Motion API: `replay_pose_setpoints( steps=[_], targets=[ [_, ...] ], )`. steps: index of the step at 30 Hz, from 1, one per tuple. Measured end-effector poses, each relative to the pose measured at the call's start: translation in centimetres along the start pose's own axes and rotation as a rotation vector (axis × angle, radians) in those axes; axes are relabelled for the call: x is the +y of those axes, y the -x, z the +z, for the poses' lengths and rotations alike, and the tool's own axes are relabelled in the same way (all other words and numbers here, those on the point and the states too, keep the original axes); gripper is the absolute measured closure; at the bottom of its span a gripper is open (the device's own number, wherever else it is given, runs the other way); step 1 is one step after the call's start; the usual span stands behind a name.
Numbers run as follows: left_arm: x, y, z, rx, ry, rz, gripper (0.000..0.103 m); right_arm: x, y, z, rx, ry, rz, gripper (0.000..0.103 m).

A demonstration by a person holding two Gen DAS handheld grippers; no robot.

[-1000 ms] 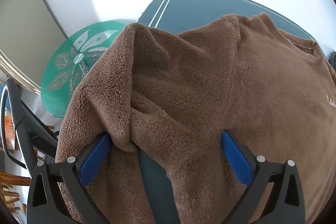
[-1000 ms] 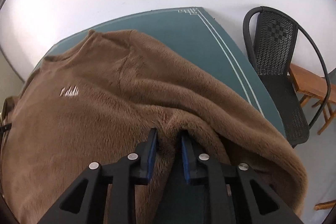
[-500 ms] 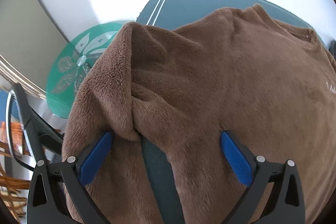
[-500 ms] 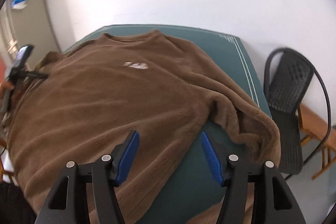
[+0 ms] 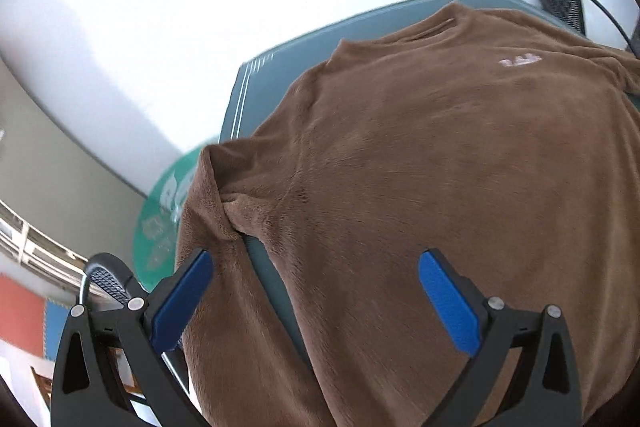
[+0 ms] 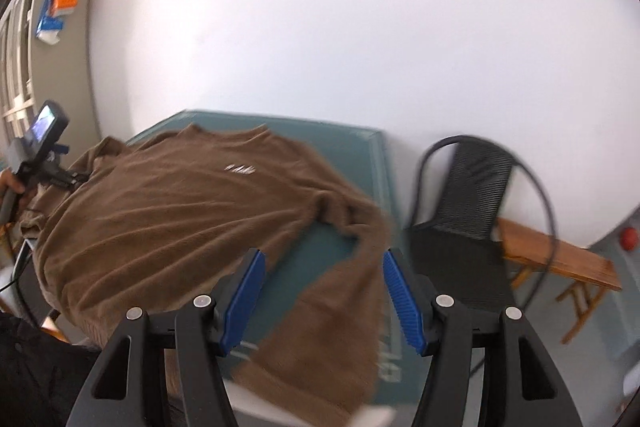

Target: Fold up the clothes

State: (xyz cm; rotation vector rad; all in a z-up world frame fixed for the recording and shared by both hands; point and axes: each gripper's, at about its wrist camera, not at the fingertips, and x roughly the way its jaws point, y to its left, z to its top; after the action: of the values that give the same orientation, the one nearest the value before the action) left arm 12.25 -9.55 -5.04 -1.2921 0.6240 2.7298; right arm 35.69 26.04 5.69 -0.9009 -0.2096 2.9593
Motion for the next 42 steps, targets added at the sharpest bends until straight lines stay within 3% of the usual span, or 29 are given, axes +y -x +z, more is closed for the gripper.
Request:
replay_pose_setpoints(
  steps=[3, 7, 12, 17, 19, 24, 27, 32, 34, 36, 40, 41, 42],
  targets=[
    [-1.1, 2.4, -0.8, -0.044, -0.034, 0.003, 0.000, 0.0, 3.0, -2.0, -0.040, 0.024, -0.083, 0.040],
    [-1.9, 5.0, -2.2, -0.079, -0.034, -0.017, 0.000, 3.8, 2.2, -5.9, -0.008, 0.076, 0.028, 0.040],
    [-1.8, 6.2, -4.1, -0.074, 0.007, -0.035, 0.000, 11.5, -0.4, -10.6, 0.036, 0.388, 0.018, 0.040],
    [-1.2, 4.5, -5.2, -0.020, 0.104, -0.099, 0.000, 15.2, -1.6, -12.0, -0.013, 0.549, -0.045, 0.041],
    [-1.0, 3.7, -5.5, 0.005, 0.148, -0.120, 0.000, 15.9, -1.6, -11.7, -0.041, 0.562, -0.031, 0.046],
    [-1.8, 2.1, -5.9, 0.034, 0.172, -0.142, 0.000, 17.7, -2.5, -11.0, -0.089, 0.604, -0.107, 0.082],
    [-2.3, 1.0, -6.0, 0.054, 0.170, -0.149, 0.000, 17.1, -2.9, -10.8, -0.065, 0.565, -0.155, 0.100],
    [-2.7, -1.5, -6.3, 0.117, 0.202, -0.177, 0.000, 11.6, -1.7, -10.5, 0.019, 0.352, -0.272, 0.102],
    [-2.7, -2.3, -6.6, 0.143, 0.218, -0.196, 0.000, 10.1, -1.6, -10.7, 0.052, 0.295, -0.236, 0.102],
    [-2.8, -2.6, -6.7, 0.156, 0.227, -0.210, 0.000, 9.5, -1.8, -10.5, 0.090, 0.226, -0.102, 0.102],
    [-2.7, -2.2, -6.7, 0.139, 0.236, -0.219, 0.000, 10.6, -2.4, -9.0, 0.052, 0.146, 0.005, 0.100],
    [-2.7, -2.0, -6.8, 0.134, 0.240, -0.223, 0.000, 10.8, -2.8, -8.6, 0.048, 0.136, 0.025, 0.096],
    [-2.6, -1.8, -6.8, 0.130, 0.244, -0.228, 0.000, 10.9, -3.1, -8.1, 0.045, 0.123, 0.041, 0.085]
  ],
)
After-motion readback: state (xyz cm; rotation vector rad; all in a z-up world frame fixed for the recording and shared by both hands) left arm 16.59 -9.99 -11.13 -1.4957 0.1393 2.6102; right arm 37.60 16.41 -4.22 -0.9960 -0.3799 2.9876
